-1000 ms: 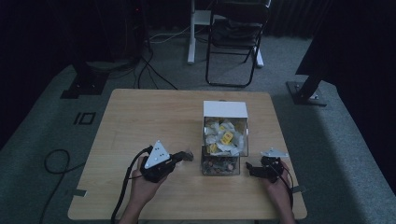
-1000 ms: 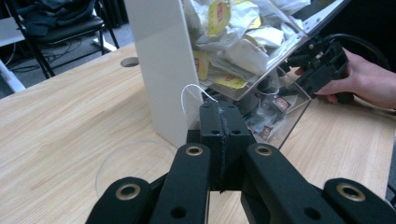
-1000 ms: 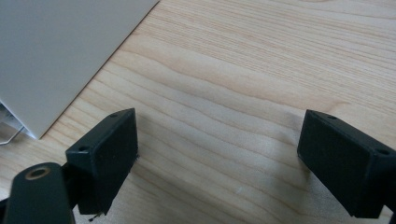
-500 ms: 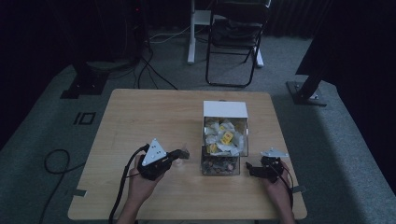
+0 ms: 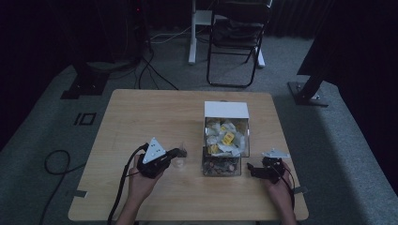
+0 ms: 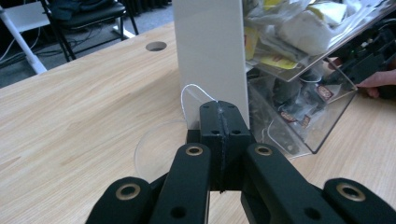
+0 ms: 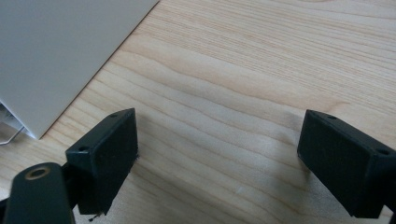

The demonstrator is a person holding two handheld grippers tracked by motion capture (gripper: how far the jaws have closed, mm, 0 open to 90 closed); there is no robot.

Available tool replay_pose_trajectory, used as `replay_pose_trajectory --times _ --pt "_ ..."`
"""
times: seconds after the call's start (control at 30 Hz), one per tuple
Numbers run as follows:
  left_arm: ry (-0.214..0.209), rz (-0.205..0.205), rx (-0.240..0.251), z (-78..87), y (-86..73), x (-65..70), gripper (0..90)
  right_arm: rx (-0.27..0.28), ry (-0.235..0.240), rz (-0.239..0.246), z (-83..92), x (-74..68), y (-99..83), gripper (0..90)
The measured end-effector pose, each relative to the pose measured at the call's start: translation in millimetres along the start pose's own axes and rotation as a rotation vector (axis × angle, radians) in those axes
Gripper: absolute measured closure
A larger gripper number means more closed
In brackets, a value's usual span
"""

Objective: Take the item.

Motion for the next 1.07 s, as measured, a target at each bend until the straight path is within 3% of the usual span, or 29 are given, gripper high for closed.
replay_pose_trajectory --times 0.43,0.47,0.5,0.6,0.87,1.07 --pt "0.013 0.016 -0.031 -10.5 -5.1 -8.7 90.0 0.000 0.000 0.000 0.0 0.0 0.0 11.9" --pt "0.010 0.028 -0.029 -11.4 -5.5 -9.3 88.4 0.000 0.000 0.000 0.0 0.0 0.0 11.9" --pt "0.011 0.031 -0.022 -11.2 -5.6 -10.0 79.4 0.000 0.000 0.000 0.0 0.0 0.0 11.9" --pt "0.022 0.051 -0.004 -9.7 -5.8 -11.8 63.9 0.000 0.000 0.000 0.0 0.0 0.0 11.9" --pt "0.082 0.076 0.018 -1.7 -8.6 -21.0 54.8 0.000 0.000 0.000 0.0 0.0 0.0 11.9" --pt "0.115 0.113 0.029 1.6 -12.7 -29.7 54.4 0.000 0.000 0.000 0.0 0.0 0.0 11.9"
Point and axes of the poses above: each handheld gripper's, and its own axes: z roughly backward along the jaws, y roughly out of its top, x roughly to its right, the point moved 4 cm from there along -z, roughly forward along the jaws
